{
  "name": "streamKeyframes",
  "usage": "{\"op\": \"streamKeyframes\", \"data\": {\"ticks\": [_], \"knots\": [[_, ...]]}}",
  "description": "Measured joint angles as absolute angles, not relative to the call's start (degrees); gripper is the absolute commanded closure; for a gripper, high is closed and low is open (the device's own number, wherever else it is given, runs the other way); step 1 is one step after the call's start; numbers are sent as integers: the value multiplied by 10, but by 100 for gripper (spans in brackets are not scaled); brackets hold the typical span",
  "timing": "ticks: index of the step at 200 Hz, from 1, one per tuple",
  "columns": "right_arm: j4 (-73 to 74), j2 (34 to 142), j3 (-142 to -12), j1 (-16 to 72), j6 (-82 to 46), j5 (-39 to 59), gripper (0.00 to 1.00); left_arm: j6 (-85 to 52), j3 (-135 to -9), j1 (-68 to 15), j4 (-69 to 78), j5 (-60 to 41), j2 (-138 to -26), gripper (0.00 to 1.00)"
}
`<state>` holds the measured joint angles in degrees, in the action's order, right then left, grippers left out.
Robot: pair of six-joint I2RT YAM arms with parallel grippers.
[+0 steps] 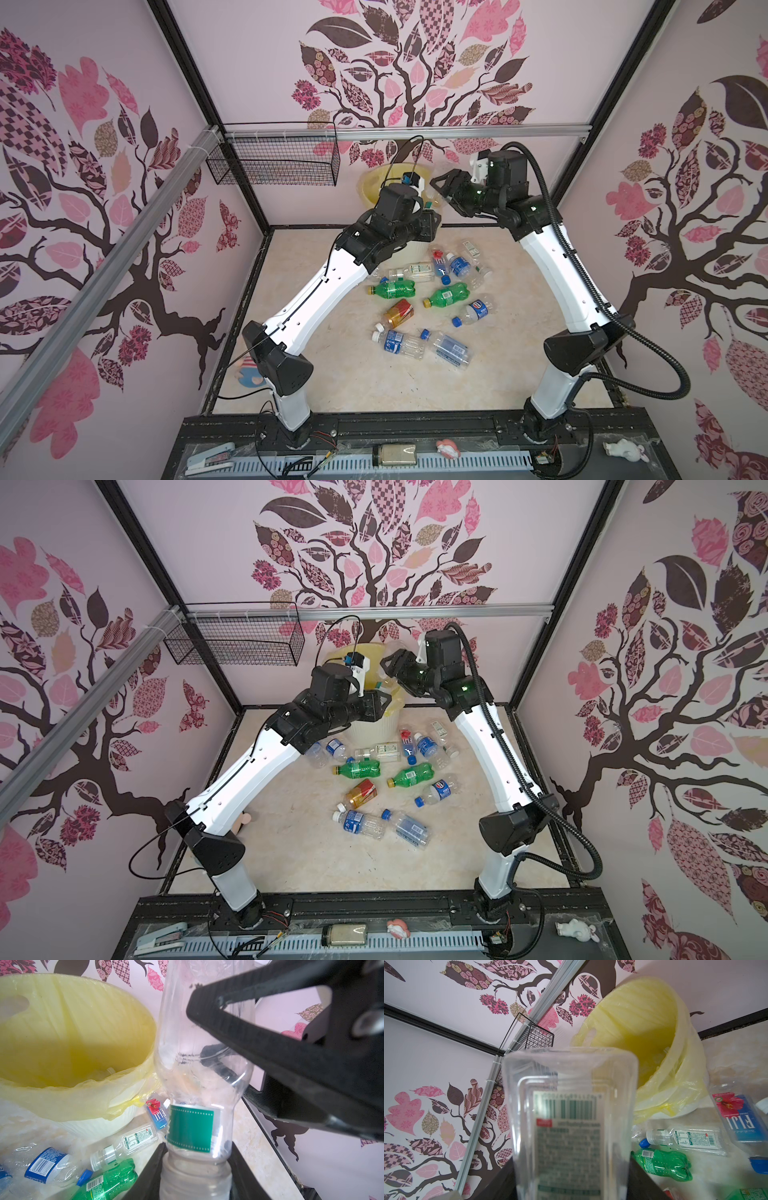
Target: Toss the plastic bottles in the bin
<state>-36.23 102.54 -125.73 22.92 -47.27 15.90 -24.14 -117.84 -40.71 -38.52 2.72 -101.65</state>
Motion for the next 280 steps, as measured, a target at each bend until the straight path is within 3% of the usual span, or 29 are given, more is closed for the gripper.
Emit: {"op": "streamKeyframes", "data": {"ticks": [45, 131, 204, 280], "knots": [[-375, 1024, -1258, 233, -445, 148, 1, -246, -1172, -376, -384, 32, -1015, 77], [-407, 989, -1261, 255, -338, 92, 0, -242, -1176, -299, -368, 51, -1009, 76], [-392, 937, -1261, 459, -133, -57, 0, -208, -1309, -277, -325, 72, -1074, 75], [-340, 883, -1206, 458, -97, -135, 0, -186, -1387, -277, -256, 84, -1114, 75]]}}
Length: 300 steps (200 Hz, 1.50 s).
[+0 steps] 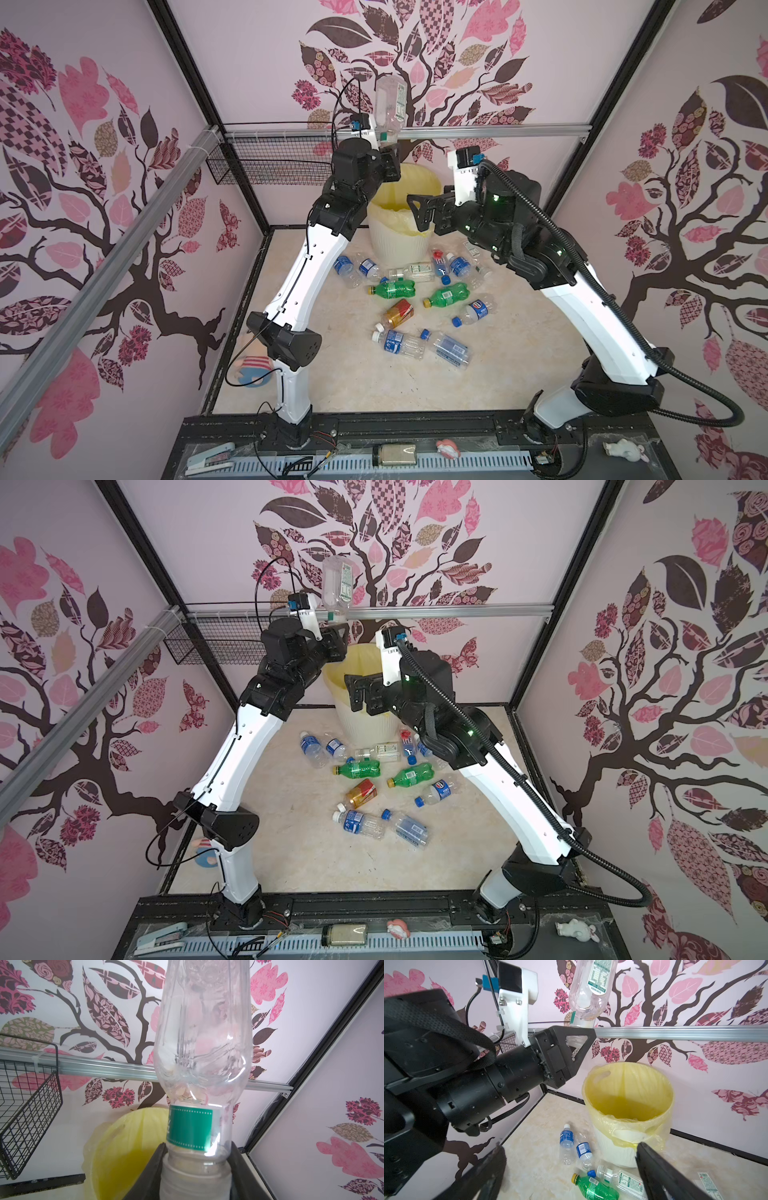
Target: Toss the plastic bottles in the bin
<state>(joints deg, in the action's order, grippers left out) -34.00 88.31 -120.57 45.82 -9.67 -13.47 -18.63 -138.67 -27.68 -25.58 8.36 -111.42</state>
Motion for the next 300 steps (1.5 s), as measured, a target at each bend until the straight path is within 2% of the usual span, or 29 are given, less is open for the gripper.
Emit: {"op": "streamKeyframes", "data": {"ticks": [24, 40, 51, 59, 85, 212, 300], "knots": [[-338, 874, -1187, 458, -94, -150, 0, -196, -1387, -277, -239, 84, -1143, 71], [-341, 873, -1180, 458, -94, -157, 0, -203, -1387, -277, -239, 84, -1176, 52], [-346, 874, -1180, 458, -93, -159, 0, -212, -1387, -277, -247, 88, -1203, 29], [-347, 874, -1180, 458, -92, -162, 0, -214, -1387, -277, -256, 89, -1223, 16], [-347, 874, -1182, 454, -88, -166, 0, -228, -1387, -277, -292, 90, -1265, 3], [-347, 868, -1161, 433, -117, -164, 0, -225, -1385, -277, -321, 92, -1212, 3], [-347, 865, -1150, 433, -126, -153, 0, -237, -1296, -249, -363, 112, -1100, 3]]}}
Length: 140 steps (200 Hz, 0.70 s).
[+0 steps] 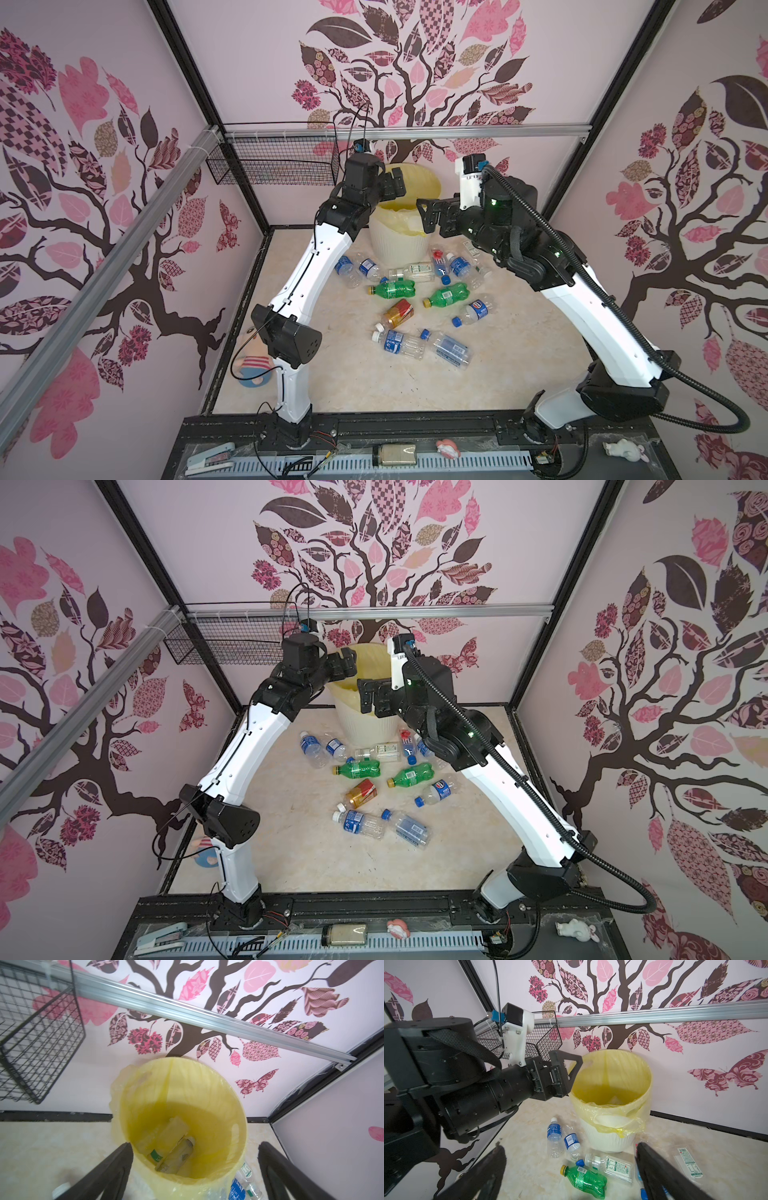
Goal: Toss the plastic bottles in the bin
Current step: 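Lower left gripper and grasp the Pocari Sweat bottle while right arm lowers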
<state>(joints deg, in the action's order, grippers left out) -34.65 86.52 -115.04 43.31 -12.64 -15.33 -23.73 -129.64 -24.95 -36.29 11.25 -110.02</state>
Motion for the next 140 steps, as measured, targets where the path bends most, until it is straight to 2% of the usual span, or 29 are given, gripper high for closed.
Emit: {"op": "streamKeyframes", "data": {"ticks": [92, 140], "knots": [[-361, 868, -1074, 433, -132, -131, 0, -330, -972, -135, -414, 48, -926, 3], [-363, 868, -1030, 433, -151, -87, 0, -355, -928, -115, -449, 22, -933, 3]]}}
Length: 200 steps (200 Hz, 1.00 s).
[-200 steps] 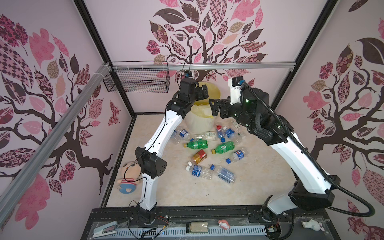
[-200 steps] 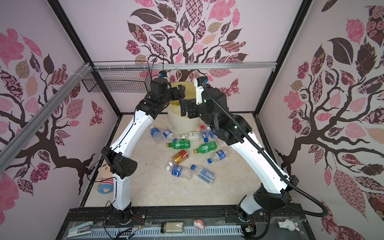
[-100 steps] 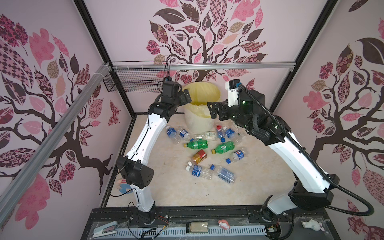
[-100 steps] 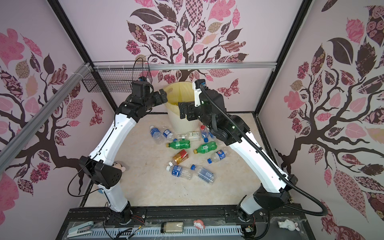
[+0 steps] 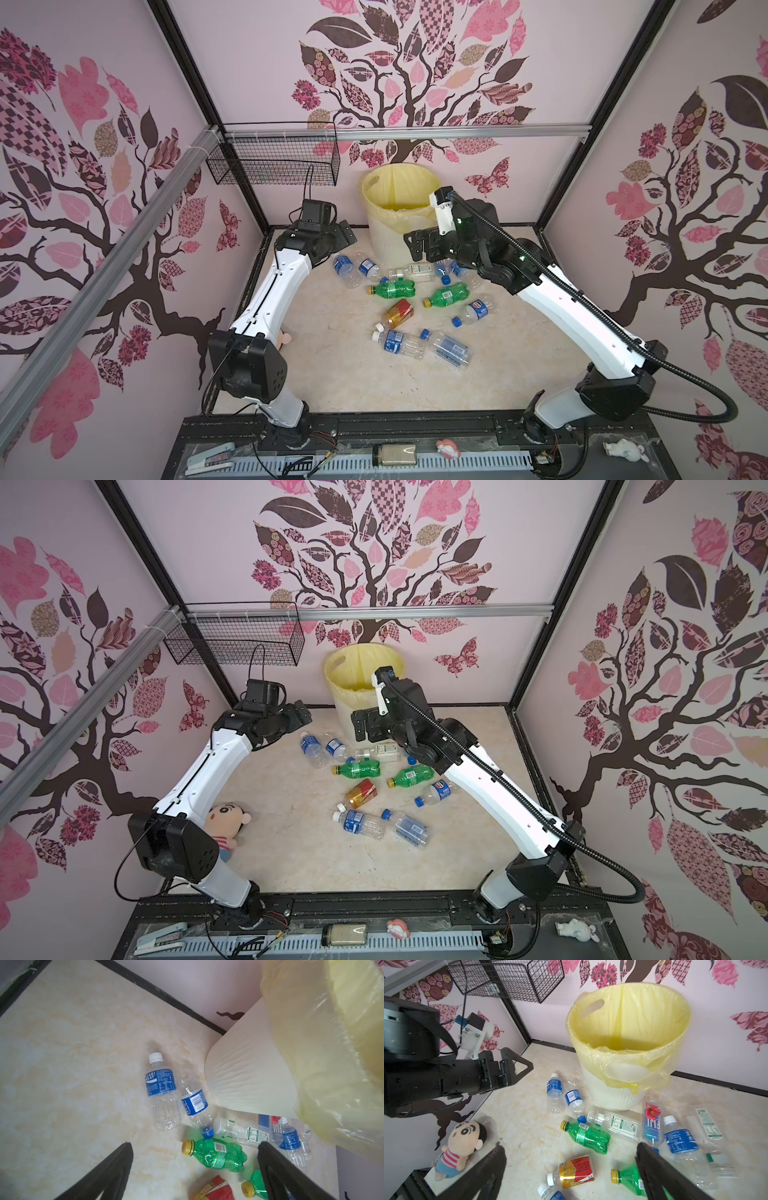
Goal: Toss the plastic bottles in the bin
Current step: 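Lower left gripper and grasp the Pocari Sweat bottle while right arm lowers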
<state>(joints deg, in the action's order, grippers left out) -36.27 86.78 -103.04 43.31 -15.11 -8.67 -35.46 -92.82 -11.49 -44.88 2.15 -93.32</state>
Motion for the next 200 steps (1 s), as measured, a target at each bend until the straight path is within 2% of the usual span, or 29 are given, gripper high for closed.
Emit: {"op": "streamKeyframes", "data": {"ticks": [89, 200], "knots": [[-412, 950, -1046, 436, -159, -77, 0, -378, -828, -82, -411, -19, -1002, 3], [-402, 1060, -1076, 455, -195, -43, 0, -381, -833, -67, -350, -97, -1128, 7]]}}
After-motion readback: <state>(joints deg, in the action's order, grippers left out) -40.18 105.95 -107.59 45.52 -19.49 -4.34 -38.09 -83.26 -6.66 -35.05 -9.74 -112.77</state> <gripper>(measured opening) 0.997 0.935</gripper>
